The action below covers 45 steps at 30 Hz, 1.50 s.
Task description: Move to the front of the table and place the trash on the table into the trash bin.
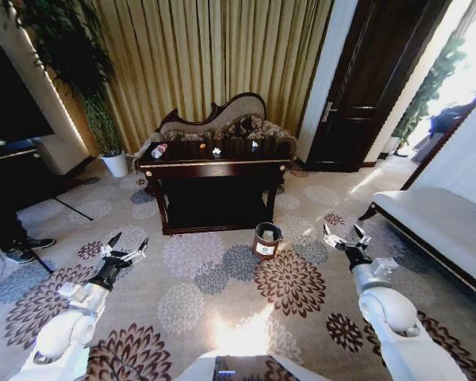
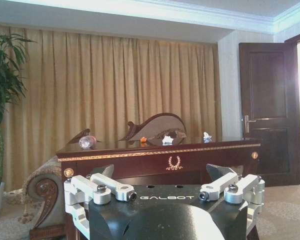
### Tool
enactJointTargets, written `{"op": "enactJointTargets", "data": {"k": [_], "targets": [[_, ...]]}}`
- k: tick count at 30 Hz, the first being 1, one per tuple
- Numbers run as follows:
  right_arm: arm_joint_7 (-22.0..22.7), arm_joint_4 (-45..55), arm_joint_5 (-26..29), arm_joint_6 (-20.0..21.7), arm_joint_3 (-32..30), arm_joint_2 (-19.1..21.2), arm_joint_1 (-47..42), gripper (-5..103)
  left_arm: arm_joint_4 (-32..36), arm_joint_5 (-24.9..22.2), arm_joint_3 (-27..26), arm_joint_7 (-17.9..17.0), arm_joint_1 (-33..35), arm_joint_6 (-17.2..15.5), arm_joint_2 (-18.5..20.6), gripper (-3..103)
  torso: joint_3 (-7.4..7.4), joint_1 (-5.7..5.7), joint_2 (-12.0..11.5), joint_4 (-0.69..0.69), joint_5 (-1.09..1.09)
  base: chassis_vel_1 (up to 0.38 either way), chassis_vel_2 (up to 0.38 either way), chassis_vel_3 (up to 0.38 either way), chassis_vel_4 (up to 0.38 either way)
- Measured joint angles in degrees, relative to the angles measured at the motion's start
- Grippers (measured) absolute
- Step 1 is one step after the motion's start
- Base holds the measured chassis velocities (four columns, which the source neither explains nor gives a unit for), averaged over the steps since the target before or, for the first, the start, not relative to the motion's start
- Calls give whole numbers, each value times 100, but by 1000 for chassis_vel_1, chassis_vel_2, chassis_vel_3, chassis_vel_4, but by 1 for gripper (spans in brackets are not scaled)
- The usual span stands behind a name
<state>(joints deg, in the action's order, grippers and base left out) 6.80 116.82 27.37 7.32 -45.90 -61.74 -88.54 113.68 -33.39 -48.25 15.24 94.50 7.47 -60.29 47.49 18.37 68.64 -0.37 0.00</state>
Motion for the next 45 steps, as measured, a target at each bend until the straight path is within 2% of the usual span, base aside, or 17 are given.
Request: {"op": "enactJointTargets", "data": {"k": [6, 14, 34, 45], "targets": [[0, 37, 27, 65, -19, -30, -12, 100, 42, 25, -30, -10, 10, 9, -9, 100, 0, 0, 0, 0, 0, 0, 0, 0, 0], [0, 146, 385, 63, -6, -45, 10, 100, 159, 14, -96, -147, 22, -30, -40, 100, 0, 0, 0, 0, 0, 0, 0, 0, 0], [0, 126, 409, -329, 19, -174, -13, 100, 168, -10, -106, -150, 57, -50, -93, 100, 0, 0, 0, 0, 0, 0, 0, 0, 0], [1, 88, 404, -338, -13, -168, -20, 100, 102, -28, -125, -130, 29, -40, -57, 100, 0, -1, 0, 0, 0, 0, 0, 0, 0]]}}
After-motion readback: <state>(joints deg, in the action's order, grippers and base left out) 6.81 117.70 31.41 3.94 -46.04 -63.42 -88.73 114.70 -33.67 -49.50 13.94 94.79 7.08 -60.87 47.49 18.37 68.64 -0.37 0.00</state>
